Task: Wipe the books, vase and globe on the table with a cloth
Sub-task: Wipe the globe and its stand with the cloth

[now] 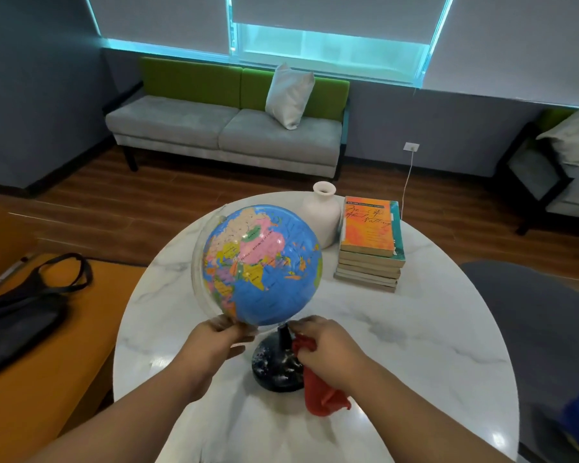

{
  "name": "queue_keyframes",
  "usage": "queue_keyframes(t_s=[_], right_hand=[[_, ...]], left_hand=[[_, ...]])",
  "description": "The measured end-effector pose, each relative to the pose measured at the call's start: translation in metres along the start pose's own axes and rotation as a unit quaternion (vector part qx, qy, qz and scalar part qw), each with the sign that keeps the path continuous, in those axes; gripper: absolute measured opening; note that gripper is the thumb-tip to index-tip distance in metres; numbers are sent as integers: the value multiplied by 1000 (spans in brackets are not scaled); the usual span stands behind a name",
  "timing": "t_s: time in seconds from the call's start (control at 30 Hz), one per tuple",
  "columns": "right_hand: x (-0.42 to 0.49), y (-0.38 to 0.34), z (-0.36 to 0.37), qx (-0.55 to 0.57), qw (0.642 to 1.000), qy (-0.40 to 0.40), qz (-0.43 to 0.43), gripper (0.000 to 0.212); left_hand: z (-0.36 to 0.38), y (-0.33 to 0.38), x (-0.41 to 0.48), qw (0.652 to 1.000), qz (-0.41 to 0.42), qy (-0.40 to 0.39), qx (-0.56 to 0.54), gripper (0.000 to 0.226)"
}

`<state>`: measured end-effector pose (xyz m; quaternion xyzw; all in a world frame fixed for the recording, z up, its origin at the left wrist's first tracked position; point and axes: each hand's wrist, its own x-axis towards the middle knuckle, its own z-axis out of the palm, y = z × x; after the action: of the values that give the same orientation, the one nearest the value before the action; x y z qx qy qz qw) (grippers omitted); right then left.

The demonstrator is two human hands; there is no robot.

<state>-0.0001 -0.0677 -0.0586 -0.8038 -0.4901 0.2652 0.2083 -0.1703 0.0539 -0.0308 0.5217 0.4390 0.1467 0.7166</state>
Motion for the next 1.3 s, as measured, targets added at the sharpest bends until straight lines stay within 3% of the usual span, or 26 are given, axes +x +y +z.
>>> queue_keyframes(t_s=[0.13, 0.47, 0.53, 0.67, 0.8, 0.87, 0.97, 1.07, 1.2, 1.3], right_hand=[[3, 0, 0, -12, 1000, 6, -5, 58], [2, -2, 6, -23, 999, -2, -24, 58], [2, 4, 0, -2, 1000, 6, -14, 51], [-1, 22, -17, 0, 993, 98, 58, 27], [-7, 15, -5, -3, 1000, 6, -12, 26], [-9, 13, 3, -31, 998, -28, -43, 28], [-5, 24, 0, -54, 998, -20, -18, 25], [-2, 27, 0, -73, 997, -18, 3, 29], [-9, 10, 13, -59, 996, -44, -51, 38], [-6, 21, 5, -52, 999, -8, -11, 35]], left_hand=[[5, -1, 4, 999, -14, -29, -29, 63], [18, -7, 12, 998, -26, -18, -47, 37], [16, -7, 13, 998, -32, -26, -43, 29], [12, -11, 13, 998, -29, -33, -52, 24], [12, -13, 14, 998, -27, -25, -58, 42], [13, -14, 15, 998, -34, -9, -57, 35], [16, -15, 15, 997, -32, 24, -62, 17], [21, -15, 14, 997, -27, 43, -58, 14], [24, -12, 11, 997, -19, 47, -61, 10], [24, -12, 11, 996, -23, 53, -64, 12]])
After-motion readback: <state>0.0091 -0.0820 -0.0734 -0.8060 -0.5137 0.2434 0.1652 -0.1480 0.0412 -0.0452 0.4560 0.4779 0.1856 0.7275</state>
